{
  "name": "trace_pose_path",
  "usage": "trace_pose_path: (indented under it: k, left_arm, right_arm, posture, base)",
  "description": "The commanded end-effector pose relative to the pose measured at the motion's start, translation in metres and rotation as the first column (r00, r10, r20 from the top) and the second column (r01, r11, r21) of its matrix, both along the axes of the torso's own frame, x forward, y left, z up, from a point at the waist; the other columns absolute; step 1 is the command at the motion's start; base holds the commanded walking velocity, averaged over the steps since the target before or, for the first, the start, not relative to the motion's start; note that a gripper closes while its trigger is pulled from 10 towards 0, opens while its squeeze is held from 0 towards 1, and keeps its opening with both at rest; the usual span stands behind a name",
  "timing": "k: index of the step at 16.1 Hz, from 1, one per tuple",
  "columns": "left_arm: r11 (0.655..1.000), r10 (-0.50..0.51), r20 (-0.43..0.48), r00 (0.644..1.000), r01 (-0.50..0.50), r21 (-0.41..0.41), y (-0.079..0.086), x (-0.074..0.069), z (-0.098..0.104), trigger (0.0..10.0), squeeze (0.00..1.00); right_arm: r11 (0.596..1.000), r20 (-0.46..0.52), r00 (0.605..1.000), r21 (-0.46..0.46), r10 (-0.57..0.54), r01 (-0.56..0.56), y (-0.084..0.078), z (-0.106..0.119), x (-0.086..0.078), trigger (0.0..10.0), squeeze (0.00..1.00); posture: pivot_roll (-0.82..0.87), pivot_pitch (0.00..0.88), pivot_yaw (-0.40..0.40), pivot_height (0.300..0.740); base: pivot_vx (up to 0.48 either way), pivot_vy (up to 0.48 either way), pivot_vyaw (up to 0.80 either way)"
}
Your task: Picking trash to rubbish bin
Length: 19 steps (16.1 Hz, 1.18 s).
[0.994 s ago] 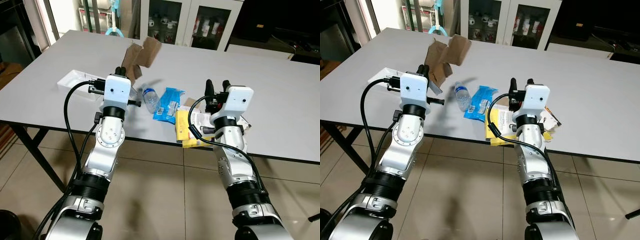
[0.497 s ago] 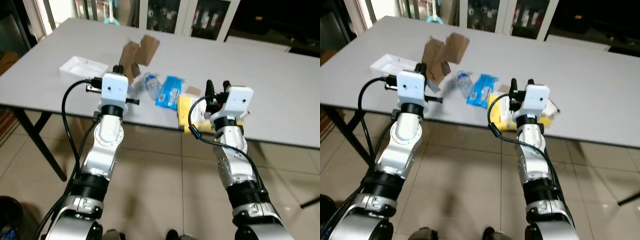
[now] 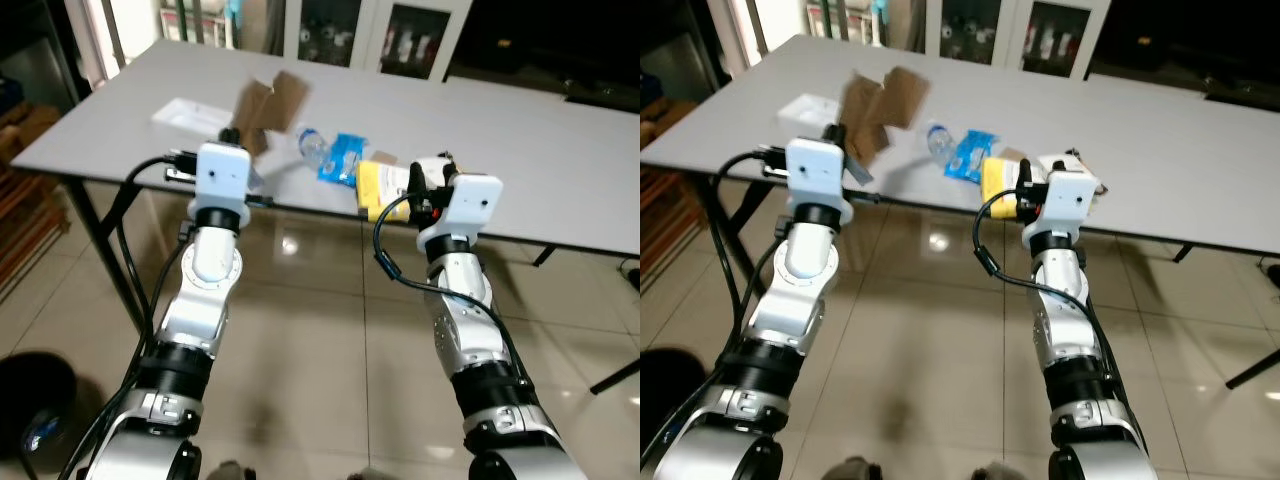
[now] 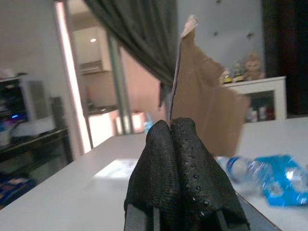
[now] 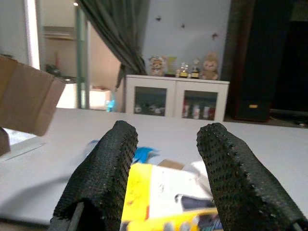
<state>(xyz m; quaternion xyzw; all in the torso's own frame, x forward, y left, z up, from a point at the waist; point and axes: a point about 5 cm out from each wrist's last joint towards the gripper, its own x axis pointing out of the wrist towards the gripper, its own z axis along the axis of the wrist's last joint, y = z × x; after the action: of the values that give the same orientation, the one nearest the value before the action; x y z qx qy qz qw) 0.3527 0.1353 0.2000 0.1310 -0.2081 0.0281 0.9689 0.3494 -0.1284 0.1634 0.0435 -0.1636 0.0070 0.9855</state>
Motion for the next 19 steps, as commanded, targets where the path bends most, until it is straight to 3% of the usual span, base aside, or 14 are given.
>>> trace_pose_path:
  k: [1, 9, 11, 12, 13, 15, 16, 19]
  left_arm:
    - [1.0, -0.02, 0.0, 1.0, 0.02, -0.004, -0.005, 0.0, 0.001, 10.0, 0.0]
    - [1.0, -0.023, -0.006, 1.0, 0.023, 0.005, -0.006, 0.0, 0.0, 10.0, 0.0]
    - [1.0, -0.013, -0.046, 0.999, 0.013, 0.007, -0.005, 0.001, -0.006, 10.0, 0.0]
    - [1.0, -0.011, -0.096, 0.995, 0.012, 0.002, -0.004, 0.003, -0.014, 10.0, 0.0]
    - [0.999, -0.036, -0.231, 0.972, 0.032, -0.021, -0.003, 0.004, -0.044, 10.0, 0.0]
    - [0.997, -0.059, -0.315, 0.947, 0.044, -0.056, 0.0, 0.002, -0.063, 10.0, 0.0]
    - [0.997, -0.067, -0.42, 0.905, 0.04, -0.073, 0.008, -0.002, -0.088, 10.0, 0.0]
    - [0.999, -0.018, -0.569, 0.822, -0.005, -0.038, 0.024, -0.013, -0.127, 10.0, 0.0]
  right_arm:
    - [1.0, -0.001, 1.0, -0.004, -0.013, 0.013, -0.004, 0.0, 0.001, 10.0, 0.0]
    - [1.0, -0.015, 1.0, 0.0, -0.011, 0.011, -0.004, -0.003, 0.0, 10.0, 0.0]
    - [1.0, -0.047, 0.999, 0.006, -0.003, 0.003, -0.004, -0.008, 0.001, 10.0, 0.0]
    - [1.0, -0.098, 0.995, 0.014, 0.009, -0.007, -0.004, -0.016, 0.002, 10.0, 0.0]
    - [0.998, -0.283, 0.958, 0.002, 0.055, -0.056, -0.003, -0.047, 0.001, 10.0, 0.0]
    - [0.998, -0.338, 0.94, -0.005, 0.052, -0.058, -0.007, -0.062, -0.003, 10.0, 0.0]
    - [0.998, -0.428, 0.902, 0.014, 0.062, -0.062, -0.012, -0.083, -0.009, 10.0, 0.0]
    - [0.993, -0.611, 0.789, -0.038, 0.064, -0.111, -0.019, -0.126, -0.027, 10.0, 0.0]
  posture:
    - [0.02, 0.014, -0.088, 0.74]
    - [0.02, 0.016, -0.089, 0.74]
    - [0.02, 0.018, -0.089, 0.74]
    - [0.02, 0.018, -0.089, 0.74]
    - [0.02, 0.019, -0.088, 0.74]
    - [0.01, 0.022, -0.089, 0.74]
    - [0.01, 0.023, -0.091, 0.74]
    - [0.01, 0.023, -0.09, 0.74]
  base:
    - [-0.262, 0.0, 0.0]
    - [-0.231, 0.0, 0.0]
    - [0.0, 0.0, 0.0]
    - [0.0, 0.0, 0.0]
    - [0.0, 0.0, 0.0]
    - [0.0, 0.0, 0.0]
    - [0.0, 0.0, 0.0]
    - [0.0, 0.0, 0.0]
